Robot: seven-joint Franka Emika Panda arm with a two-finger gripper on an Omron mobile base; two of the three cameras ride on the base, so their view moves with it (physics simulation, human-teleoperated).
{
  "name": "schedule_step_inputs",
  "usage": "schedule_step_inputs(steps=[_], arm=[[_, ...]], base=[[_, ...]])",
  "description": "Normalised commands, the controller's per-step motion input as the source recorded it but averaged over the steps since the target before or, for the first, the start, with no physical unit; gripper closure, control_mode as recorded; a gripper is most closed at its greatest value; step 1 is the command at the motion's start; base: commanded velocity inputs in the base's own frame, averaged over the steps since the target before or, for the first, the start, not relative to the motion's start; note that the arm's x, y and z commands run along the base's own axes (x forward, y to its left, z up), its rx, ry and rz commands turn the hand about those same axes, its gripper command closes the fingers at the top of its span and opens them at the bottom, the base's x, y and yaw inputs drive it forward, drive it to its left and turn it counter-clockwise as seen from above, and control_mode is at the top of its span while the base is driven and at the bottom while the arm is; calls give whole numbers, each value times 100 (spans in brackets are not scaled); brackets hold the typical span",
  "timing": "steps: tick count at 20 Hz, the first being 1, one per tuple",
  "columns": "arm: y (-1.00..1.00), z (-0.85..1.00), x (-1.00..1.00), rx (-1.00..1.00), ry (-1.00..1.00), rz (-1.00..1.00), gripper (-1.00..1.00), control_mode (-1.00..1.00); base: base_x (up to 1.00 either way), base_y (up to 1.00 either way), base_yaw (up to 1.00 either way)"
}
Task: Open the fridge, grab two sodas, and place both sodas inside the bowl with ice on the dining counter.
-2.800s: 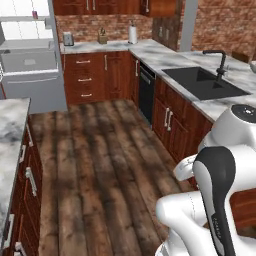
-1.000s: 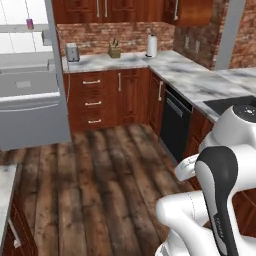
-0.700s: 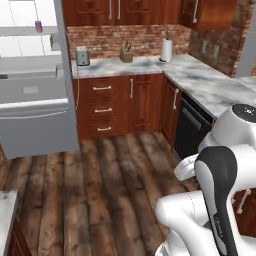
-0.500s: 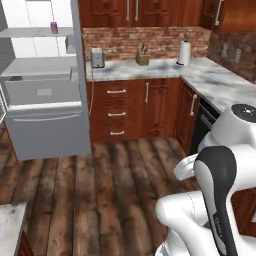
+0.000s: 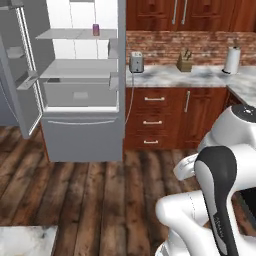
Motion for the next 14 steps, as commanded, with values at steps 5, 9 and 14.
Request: schedule_step_inputs(steps=[5, 9, 14], arm=[[0, 0, 0, 0, 0, 0, -100, 100], [0, 0, 0, 0, 0, 0, -100, 100], [0, 0, 0, 0, 0, 0, -100, 100]], base=[[63, 49, 24], [77, 40, 22], [100, 4, 21]])
